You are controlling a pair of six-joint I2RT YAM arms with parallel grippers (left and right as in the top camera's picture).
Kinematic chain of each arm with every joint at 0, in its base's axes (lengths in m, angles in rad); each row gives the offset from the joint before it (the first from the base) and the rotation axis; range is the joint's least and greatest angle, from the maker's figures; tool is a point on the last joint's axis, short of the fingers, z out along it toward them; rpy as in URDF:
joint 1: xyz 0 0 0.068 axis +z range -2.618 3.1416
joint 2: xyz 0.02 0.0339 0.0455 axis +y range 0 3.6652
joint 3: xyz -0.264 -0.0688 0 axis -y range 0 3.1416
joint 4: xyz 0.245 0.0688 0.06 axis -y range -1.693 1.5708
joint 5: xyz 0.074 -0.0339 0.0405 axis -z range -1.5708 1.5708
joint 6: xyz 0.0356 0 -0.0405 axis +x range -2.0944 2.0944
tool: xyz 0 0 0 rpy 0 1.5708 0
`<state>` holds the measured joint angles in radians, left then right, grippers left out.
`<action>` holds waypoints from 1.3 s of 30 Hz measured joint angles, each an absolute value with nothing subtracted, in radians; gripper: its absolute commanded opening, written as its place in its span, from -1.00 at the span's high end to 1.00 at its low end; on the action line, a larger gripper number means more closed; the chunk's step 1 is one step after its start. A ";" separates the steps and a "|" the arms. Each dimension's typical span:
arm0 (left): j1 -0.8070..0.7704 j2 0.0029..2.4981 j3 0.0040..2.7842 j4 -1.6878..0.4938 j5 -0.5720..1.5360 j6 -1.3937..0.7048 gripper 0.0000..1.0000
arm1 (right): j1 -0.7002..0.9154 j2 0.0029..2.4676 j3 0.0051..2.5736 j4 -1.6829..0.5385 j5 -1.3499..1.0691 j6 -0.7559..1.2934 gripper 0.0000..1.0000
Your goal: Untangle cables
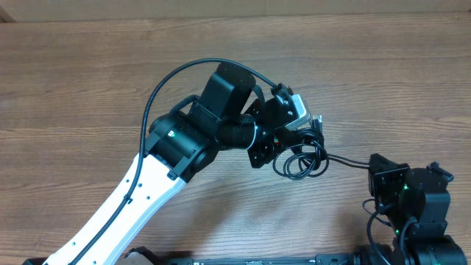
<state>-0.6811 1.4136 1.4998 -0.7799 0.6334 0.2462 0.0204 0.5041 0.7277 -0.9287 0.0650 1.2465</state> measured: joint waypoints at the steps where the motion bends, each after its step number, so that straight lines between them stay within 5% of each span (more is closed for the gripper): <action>1: -0.681 1.414 1.500 -0.790 0.623 0.247 0.92 | 0.021 0.504 0.728 -0.931 0.078 1.245 0.93; 39: -0.700 1.414 1.506 -1.196 0.182 0.343 0.92 | 0.028 0.504 0.728 -1.040 0.187 1.234 0.92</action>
<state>-0.7002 1.4136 1.5063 -1.1965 0.1822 0.3431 0.0280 0.5041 0.7277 -1.0405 0.1871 1.2335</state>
